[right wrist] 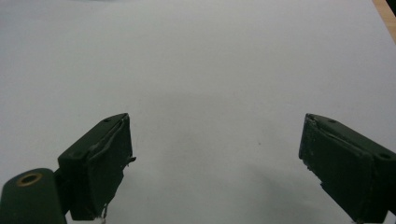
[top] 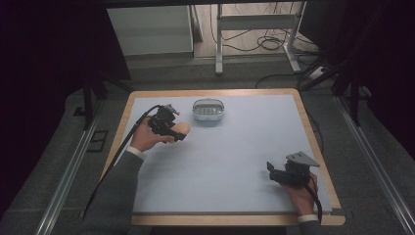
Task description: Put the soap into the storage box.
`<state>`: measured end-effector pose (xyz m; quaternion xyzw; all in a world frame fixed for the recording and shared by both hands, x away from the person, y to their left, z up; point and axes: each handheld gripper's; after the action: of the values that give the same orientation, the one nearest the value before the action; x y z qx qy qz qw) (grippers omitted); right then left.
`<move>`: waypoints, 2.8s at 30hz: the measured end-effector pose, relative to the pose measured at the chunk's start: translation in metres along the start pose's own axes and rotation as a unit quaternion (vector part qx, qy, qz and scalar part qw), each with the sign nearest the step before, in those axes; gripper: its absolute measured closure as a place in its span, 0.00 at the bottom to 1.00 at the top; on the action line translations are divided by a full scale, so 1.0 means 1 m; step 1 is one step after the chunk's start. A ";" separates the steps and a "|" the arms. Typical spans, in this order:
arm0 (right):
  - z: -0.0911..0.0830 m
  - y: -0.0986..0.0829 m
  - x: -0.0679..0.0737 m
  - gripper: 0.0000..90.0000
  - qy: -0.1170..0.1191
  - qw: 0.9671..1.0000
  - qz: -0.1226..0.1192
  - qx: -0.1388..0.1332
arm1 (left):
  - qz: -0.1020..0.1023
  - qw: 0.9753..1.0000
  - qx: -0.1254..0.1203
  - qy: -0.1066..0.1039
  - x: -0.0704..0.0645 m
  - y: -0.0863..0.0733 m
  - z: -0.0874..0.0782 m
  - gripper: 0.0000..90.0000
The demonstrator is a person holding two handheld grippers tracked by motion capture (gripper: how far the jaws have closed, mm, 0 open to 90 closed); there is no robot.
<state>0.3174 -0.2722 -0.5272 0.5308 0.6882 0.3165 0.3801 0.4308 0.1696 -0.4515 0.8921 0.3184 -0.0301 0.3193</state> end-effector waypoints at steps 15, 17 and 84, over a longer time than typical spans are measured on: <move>0.000 0.000 0.000 0.11 0.000 1.000 0.000 0.000 | -0.004 1.000 0.000 -0.001 0.009 0.012 0.003 0.37; 0.000 0.000 0.000 0.11 0.000 1.000 0.000 0.000 | -0.005 1.000 0.003 0.001 0.010 0.013 0.004 0.37; 0.000 0.000 0.000 0.11 0.001 1.000 0.002 -0.001 | 0.021 0.999 0.031 -0.005 0.049 0.101 0.041 0.37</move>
<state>0.3175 -0.2727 -0.5273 0.5316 0.6875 0.3184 0.3787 0.5347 0.1122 -0.4415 0.9076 0.2975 -0.0374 0.2939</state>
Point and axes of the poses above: each handheld gripper's, and its own axes: z roughly forward along the jaws, y roughly out of its top, x roughly to its left, and after that the axes turned 15 degrees about -y, right-handed
